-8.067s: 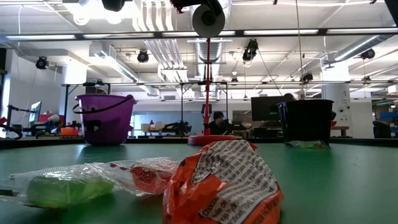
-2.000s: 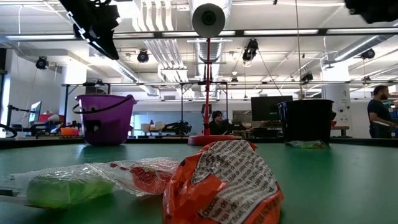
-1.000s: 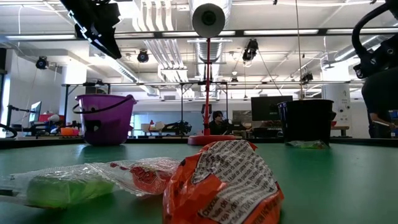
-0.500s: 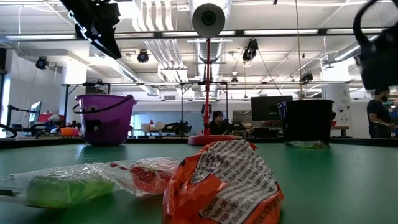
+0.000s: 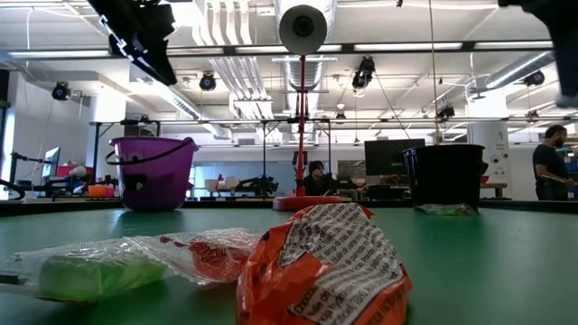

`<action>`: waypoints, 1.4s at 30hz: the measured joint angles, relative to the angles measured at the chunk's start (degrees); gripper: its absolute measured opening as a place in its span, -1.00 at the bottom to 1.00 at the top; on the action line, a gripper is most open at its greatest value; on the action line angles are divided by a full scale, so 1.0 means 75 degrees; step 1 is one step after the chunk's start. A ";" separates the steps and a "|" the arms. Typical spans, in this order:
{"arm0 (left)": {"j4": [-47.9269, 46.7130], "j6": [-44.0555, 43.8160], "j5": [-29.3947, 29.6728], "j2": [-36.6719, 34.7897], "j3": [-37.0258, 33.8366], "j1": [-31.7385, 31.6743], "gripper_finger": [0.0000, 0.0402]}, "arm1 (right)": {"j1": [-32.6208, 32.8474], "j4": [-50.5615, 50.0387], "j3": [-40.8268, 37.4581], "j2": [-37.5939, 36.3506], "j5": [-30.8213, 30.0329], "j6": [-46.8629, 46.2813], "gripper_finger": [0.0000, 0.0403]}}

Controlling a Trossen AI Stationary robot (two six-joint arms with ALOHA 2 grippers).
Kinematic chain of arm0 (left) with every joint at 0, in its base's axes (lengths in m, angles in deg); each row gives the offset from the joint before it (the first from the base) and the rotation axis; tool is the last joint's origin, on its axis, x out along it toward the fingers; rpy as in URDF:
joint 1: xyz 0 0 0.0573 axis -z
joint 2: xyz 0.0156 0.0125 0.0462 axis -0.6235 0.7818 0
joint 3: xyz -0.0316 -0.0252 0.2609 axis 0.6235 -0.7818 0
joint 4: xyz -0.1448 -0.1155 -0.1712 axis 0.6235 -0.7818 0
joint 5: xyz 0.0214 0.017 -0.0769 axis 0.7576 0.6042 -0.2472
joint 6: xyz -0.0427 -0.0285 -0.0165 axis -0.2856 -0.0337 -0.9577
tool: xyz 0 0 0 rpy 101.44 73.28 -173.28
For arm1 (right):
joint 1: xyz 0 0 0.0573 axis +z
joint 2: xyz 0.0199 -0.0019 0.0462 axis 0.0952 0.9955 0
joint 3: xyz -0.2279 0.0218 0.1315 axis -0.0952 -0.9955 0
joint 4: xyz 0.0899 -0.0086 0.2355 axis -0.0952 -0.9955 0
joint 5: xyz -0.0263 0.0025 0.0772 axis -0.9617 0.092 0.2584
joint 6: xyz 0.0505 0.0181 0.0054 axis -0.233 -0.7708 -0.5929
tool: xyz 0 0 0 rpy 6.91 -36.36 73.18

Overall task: Sort candy
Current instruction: Put the orange chocolate into the black bucket

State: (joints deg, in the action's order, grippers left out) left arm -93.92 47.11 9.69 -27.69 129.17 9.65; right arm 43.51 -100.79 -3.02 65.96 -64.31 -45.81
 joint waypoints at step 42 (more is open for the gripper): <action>0.2100 0.0624 0.0091 0.1355 0.0003 -0.0007 -0.36 | -0.6700 -0.0763 -0.1073 -0.4524 -0.3470 0.7859 -0.96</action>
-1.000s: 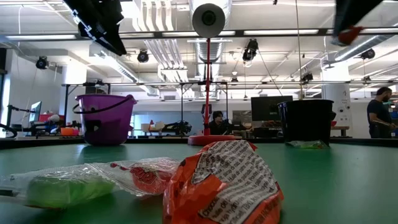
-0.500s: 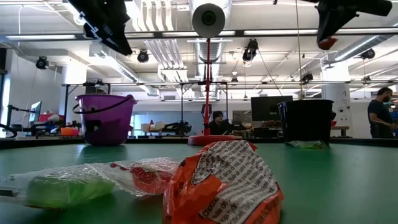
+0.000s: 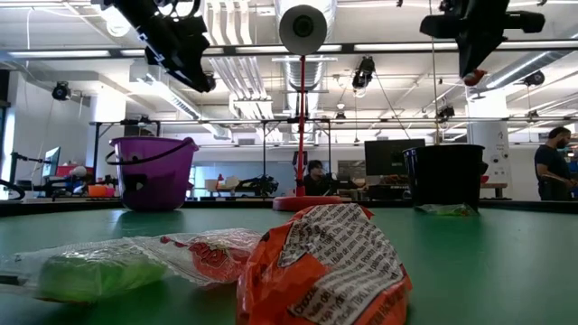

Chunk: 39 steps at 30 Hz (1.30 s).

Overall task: Sort candy
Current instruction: Put the orange chocolate into the black bucket, then put the green gummy into the light green bucket

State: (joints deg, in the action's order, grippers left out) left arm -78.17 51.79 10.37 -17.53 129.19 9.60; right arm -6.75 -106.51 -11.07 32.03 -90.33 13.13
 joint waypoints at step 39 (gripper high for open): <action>0.0282 0.0158 0.0999 -0.0140 0.0000 -0.0003 -0.35 | -0.2410 0.3648 -0.0713 0.0006 0.2098 0.3912 -0.71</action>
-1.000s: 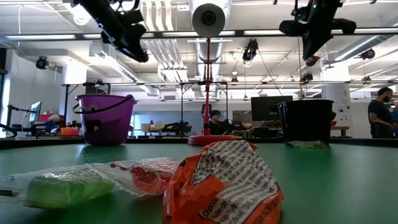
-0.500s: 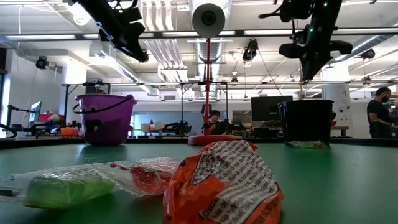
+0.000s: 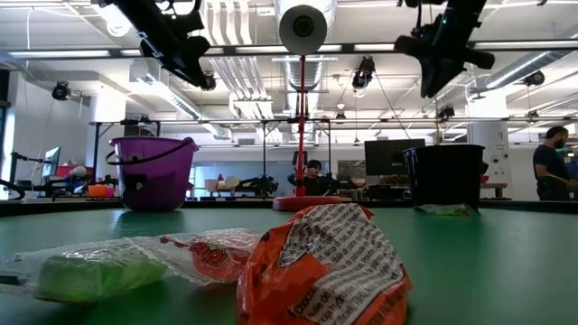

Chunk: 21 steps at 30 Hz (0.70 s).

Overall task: Sort candy
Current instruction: Put the green gummy into the light green bucket

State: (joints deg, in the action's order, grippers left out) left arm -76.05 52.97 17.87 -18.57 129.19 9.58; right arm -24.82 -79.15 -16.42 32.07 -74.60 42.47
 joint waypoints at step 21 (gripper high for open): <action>-0.1040 0.0510 0.1752 -0.0099 0.1425 -0.0115 -0.31 | 0.0286 0.0071 0.0137 0.0465 -0.0588 0.1303 -0.71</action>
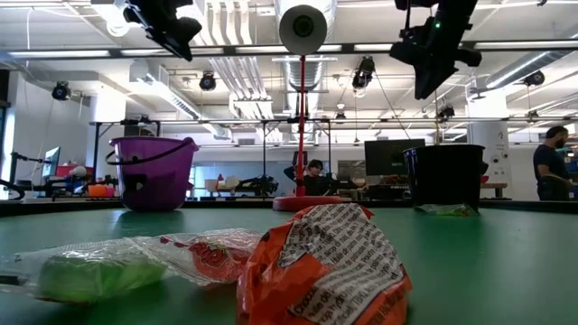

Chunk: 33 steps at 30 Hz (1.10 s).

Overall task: Sort candy
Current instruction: Put the green gummy into the light green bucket

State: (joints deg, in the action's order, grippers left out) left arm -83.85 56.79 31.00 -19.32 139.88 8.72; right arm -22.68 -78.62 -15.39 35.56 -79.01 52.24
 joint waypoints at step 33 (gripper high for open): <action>-0.1744 -0.0263 -0.0240 -0.0037 0.0673 -0.0004 -0.25 | 0.1012 0.0119 -0.0545 0.0722 0.4740 -0.1543 -0.71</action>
State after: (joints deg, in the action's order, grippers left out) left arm -96.93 54.82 29.20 -19.60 144.93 8.68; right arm -15.08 -77.73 -19.48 40.97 -43.46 40.67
